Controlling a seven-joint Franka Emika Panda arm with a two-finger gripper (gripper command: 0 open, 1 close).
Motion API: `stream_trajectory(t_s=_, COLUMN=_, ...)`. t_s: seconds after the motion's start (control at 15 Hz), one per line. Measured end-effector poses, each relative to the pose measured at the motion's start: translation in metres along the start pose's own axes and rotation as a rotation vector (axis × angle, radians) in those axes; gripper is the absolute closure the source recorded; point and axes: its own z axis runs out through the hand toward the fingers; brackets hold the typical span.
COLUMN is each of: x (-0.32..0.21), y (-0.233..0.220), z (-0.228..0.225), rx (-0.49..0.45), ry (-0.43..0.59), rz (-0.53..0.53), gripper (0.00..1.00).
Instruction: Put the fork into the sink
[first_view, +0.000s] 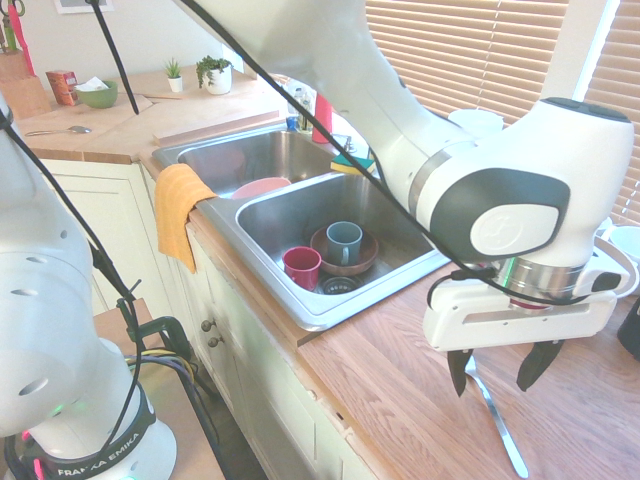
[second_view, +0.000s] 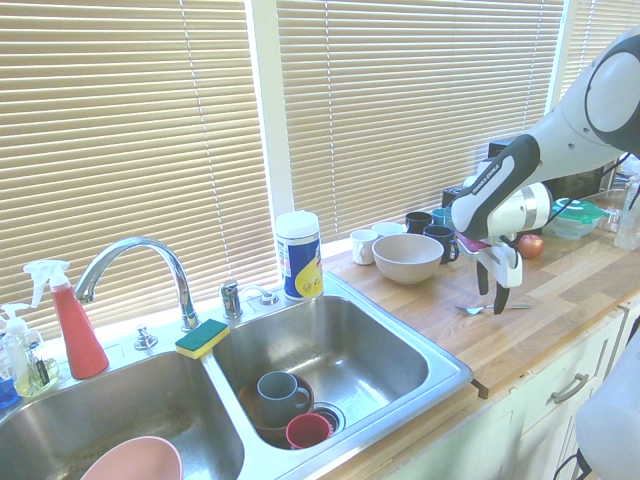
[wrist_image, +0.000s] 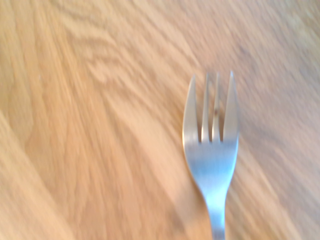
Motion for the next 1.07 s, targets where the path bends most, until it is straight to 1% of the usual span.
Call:
stream_trajectory(t_s=0.47, x=0.001, y=-0.002, z=0.010, rx=0.010, ry=-0.006, rz=0.036, gripper=1.00)
stream_trajectory(t_s=1.07, x=-0.008, y=0.009, z=0.013, rx=0.004, ry=0.003, rz=0.085, gripper=1.00)
